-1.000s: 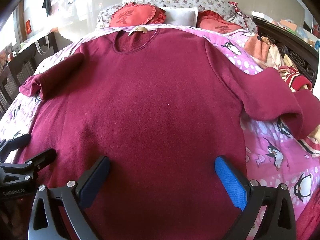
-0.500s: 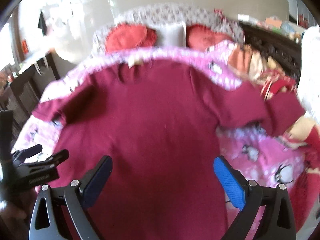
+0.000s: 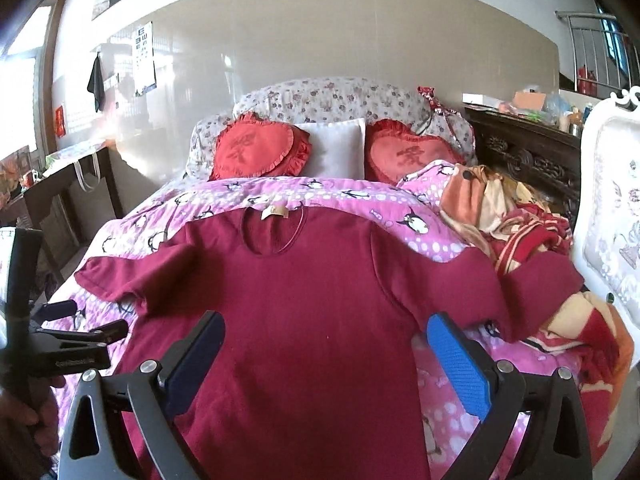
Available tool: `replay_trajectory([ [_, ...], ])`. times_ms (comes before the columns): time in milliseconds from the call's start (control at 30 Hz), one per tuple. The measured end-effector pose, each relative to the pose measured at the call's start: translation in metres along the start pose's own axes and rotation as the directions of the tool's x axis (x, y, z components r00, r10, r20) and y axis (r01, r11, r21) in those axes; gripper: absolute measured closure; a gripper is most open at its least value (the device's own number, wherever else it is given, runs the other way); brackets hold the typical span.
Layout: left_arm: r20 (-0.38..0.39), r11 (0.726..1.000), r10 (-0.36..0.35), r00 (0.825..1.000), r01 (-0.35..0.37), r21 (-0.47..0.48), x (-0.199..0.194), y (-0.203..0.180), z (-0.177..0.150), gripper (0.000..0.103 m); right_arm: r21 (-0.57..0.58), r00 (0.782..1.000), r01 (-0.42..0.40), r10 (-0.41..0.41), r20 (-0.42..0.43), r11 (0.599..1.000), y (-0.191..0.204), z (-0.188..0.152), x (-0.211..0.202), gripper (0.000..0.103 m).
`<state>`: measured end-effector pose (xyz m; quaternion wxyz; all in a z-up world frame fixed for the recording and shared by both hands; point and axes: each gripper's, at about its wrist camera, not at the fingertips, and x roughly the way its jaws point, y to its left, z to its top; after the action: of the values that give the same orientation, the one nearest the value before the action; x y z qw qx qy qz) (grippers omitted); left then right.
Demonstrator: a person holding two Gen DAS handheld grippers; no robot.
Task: Fold small clothes
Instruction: 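Move the left tool to the sleeve cuff and grasp it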
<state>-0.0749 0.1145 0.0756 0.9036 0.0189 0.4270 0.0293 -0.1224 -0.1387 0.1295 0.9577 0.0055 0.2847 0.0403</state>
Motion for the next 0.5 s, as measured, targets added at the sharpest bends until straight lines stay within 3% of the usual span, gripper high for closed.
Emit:
replay_trajectory([
  [200, -0.014, 0.999, 0.032, 0.999, -0.033, -0.036, 0.015, 0.027, 0.003, 0.000, -0.048, 0.998, 0.036, -0.038, -0.040, 0.998, 0.000, -0.019, 0.051, 0.002],
  [300, -0.029, 0.998, 0.024, 0.999, -0.025, -0.056, 0.024, 0.039, 0.003, 0.000, -0.100, 0.991, 0.073, -0.084, -0.105, 0.992, 0.002, -0.042, 0.084, 0.002],
  [367, -0.031, 0.997, 0.048, 0.998, -0.050, -0.055, 0.029, 0.044, 0.002, 0.000, -0.094, 0.982, 0.093, -0.107, -0.157, 0.991, -0.001, -0.052, 0.098, 0.002],
  [500, -0.041, 0.995, 0.093, 0.995, -0.094, -0.034, 0.038, 0.048, 0.003, 0.000, -0.112, 0.978, 0.097, -0.116, -0.175, 0.989, 0.000, -0.055, 0.104, 0.002],
])
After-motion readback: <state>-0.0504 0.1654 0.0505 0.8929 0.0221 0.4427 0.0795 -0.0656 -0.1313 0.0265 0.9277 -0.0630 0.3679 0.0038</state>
